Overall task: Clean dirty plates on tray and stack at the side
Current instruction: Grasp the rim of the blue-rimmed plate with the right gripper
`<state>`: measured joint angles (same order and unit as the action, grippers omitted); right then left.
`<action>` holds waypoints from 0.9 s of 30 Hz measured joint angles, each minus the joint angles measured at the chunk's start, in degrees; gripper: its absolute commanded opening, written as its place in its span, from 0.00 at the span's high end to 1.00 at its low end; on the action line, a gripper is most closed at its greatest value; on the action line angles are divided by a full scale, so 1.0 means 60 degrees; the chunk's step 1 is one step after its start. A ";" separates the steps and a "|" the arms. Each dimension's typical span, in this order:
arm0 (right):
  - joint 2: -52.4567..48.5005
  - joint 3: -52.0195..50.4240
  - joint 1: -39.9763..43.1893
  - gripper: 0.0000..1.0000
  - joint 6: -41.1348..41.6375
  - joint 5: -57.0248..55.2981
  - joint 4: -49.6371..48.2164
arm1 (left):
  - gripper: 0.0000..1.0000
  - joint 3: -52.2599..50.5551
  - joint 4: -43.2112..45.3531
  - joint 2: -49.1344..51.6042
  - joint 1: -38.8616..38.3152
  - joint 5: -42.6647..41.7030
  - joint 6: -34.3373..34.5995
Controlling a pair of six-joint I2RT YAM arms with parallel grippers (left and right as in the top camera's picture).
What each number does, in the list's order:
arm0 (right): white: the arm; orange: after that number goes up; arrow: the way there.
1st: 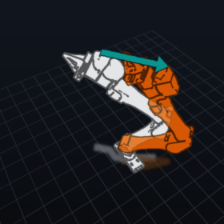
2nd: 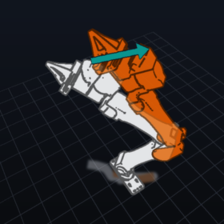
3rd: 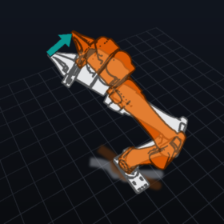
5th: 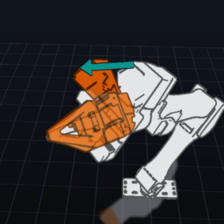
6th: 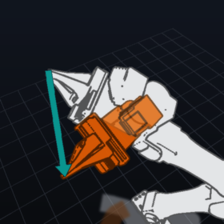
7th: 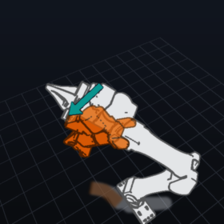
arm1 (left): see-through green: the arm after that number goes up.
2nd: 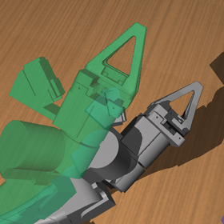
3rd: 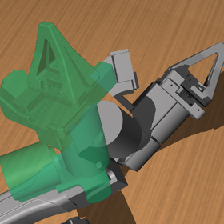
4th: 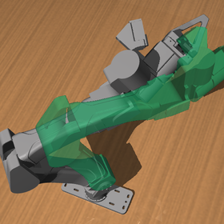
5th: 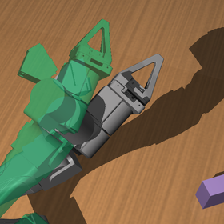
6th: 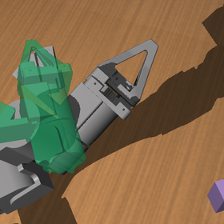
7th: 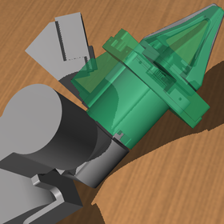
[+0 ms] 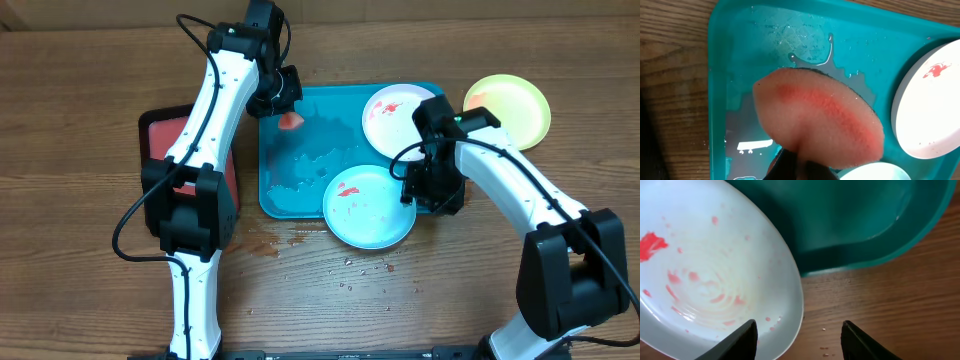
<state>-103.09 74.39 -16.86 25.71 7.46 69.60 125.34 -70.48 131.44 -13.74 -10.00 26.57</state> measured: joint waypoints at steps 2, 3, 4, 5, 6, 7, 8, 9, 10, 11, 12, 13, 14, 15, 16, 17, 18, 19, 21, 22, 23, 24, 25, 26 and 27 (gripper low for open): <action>0.0000 -0.0153 0.0000 0.49 0.0361 0.0044 -0.0204 | 0.96 0.0000 0.0025 0.0000 0.0000 0.0000 0.0000; 0.0000 -0.0233 0.0000 0.50 0.0539 0.0058 -0.0317 | 0.96 0.0000 0.0040 0.0000 0.0000 0.0000 0.0000; 0.0000 -0.0350 0.0000 0.54 0.0729 0.0084 -0.0423 | 0.96 0.0000 0.0044 0.0000 0.0000 -0.0004 0.0000; 0.0000 -0.0503 0.0000 0.58 0.0940 0.0106 -0.0499 | 0.96 0.0000 0.0040 0.0000 0.0000 -0.0004 0.0000; 0.0000 -0.0645 0.0000 0.59 0.1115 0.0127 -0.0597 | 0.96 0.0000 0.0044 0.0000 0.0000 0.0000 0.0000; 0.0000 -0.0823 -0.0011 0.59 0.1355 0.0142 -0.0670 | 0.96 0.0000 0.0044 0.0000 0.0000 0.0000 0.0000; 0.0000 -0.0987 -0.0025 0.59 0.1581 0.0153 -0.0736 | 0.96 0.0000 0.0047 0.0000 0.0000 0.0000 0.0000; 0.0000 -0.1115 -0.0029 0.59 0.1752 0.0175 -0.0769 | 0.96 0.0000 0.0055 0.0000 0.0000 0.0000 0.0000; 0.0000 -0.1209 -0.0040 0.59 0.1887 0.0193 -0.0769 | 0.96 0.0000 0.0080 0.0000 0.0000 0.0000 0.0000; 0.0000 -0.1260 -0.0051 0.59 0.2004 0.0215 -0.0754 | 0.96 0.0000 0.0113 -0.0004 0.0000 0.0000 0.0000; 0.0000 -0.1268 -0.0073 0.59 0.2109 0.0237 -0.0758 | 0.96 0.0000 0.0117 -0.0004 0.0000 0.0000 0.0000; 0.0000 -0.1268 -0.0084 0.59 0.2178 0.0273 -0.0780 | 0.96 0.0000 0.0113 0.0000 0.0000 0.0000 0.0000; 0.0000 -0.1268 -0.0084 0.59 0.2237 0.0321 -0.0816 | 0.96 0.0000 0.0113 0.0000 0.0000 0.0000 0.0000; 0.0000 -0.1268 -0.0091 0.59 0.2266 0.0368 -0.0834 | 0.96 0.0000 0.0113 0.0000 0.0000 0.0000 0.0000; 0.0000 -0.1268 -0.0091 0.59 0.2302 0.0437 -0.0838 | 0.96 0.0000 0.0117 0.0000 0.0000 0.0000 0.0000; 0.0000 -0.1268 -0.0091 0.59 0.2331 0.0484 -0.0841 | 0.96 0.0000 0.0113 -0.0004 0.0000 0.0000 0.0000; 0.0000 -0.1268 -0.0091 0.59 0.2350 0.0525 -0.0841 | 0.96 0.0000 0.0117 -0.0004 0.0000 0.0000 0.0000; 0.0000 -0.1268 -0.0091 0.59 0.2353 0.0565 -0.0841 | 0.96 0.0000 0.0117 0.0000 0.0000 0.0000 0.0000; 0.0000 -0.1268 -0.0091 0.62 0.2353 0.0634 -0.0841 | 0.96 0.0000 0.0120 0.0000 0.0000 0.0000 0.0000; 0.0000 -0.1268 -0.0109 0.65 0.2361 0.0652 -0.0827 | 0.96 0.0000 0.0120 0.0000 0.0000 0.0000 0.0000; 0.0000 -0.1268 -0.0120 0.67 0.2328 0.0678 -0.0823 | 0.95 0.0000 0.0124 0.0000 0.0000 0.0000 0.0000; 0.0000 -0.1268 -0.0138 0.69 0.2342 0.0688 -0.0820 | 0.96 0.0000 0.0124 -0.0004 0.0000 0.0000 0.0000; 0.0000 -0.1268 -0.0178 0.73 0.2357 0.0710 -0.0823 | 0.96 0.0000 0.0124 0.0000 0.0000 0.0000 0.0000; 0.0000 -0.1268 -0.0237 0.75 0.2368 0.0718 -0.0831 | 0.96 0.0000 0.0124 -0.0004 0.0000 0.0000 0.0000; 0.0000 -0.1268 -0.0299 0.76 0.2390 0.0718 -0.0860 | 0.96 0.0000 0.0127 0.0000 0.0000 0.0000 0.0000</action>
<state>-103.09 66.78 -18.65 40.05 11.77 64.45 125.34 -69.71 131.44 -13.74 -10.00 26.57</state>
